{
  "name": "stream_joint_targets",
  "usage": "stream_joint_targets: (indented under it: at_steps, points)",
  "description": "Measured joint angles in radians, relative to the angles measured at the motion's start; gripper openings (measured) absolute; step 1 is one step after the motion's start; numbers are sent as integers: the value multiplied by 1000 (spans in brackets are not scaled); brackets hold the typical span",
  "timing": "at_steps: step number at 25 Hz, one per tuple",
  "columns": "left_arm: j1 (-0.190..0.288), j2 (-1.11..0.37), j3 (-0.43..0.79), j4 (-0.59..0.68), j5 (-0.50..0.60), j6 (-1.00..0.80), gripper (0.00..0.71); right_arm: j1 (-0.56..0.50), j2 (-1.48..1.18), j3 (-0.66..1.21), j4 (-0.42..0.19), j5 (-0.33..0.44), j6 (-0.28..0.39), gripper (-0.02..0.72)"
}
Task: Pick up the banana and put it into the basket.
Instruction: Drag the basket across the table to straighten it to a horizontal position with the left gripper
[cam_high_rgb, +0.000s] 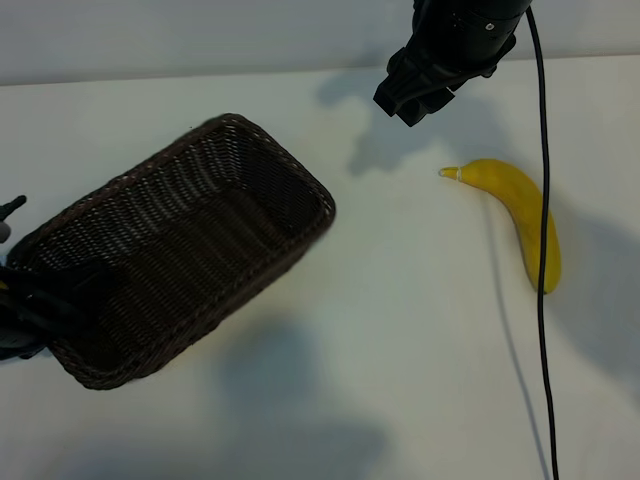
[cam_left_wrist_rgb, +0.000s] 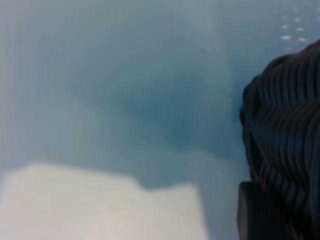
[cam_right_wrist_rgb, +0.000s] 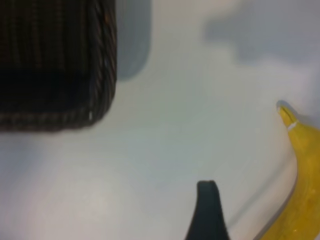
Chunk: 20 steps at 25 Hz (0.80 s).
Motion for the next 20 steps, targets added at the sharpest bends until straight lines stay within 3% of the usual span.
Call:
stream_joint_targets:
  at_steps: [4,10,20]
  points:
    - [0,0,-44,-149,62,213,160,0,0,0,0,0,0,555]
    - [0,1,-140,-278,180,456,160,0,0,0,0,0,4,555]
    - [0,12,-306,-286,308,578,160,0,0,0,0,0,13,555]
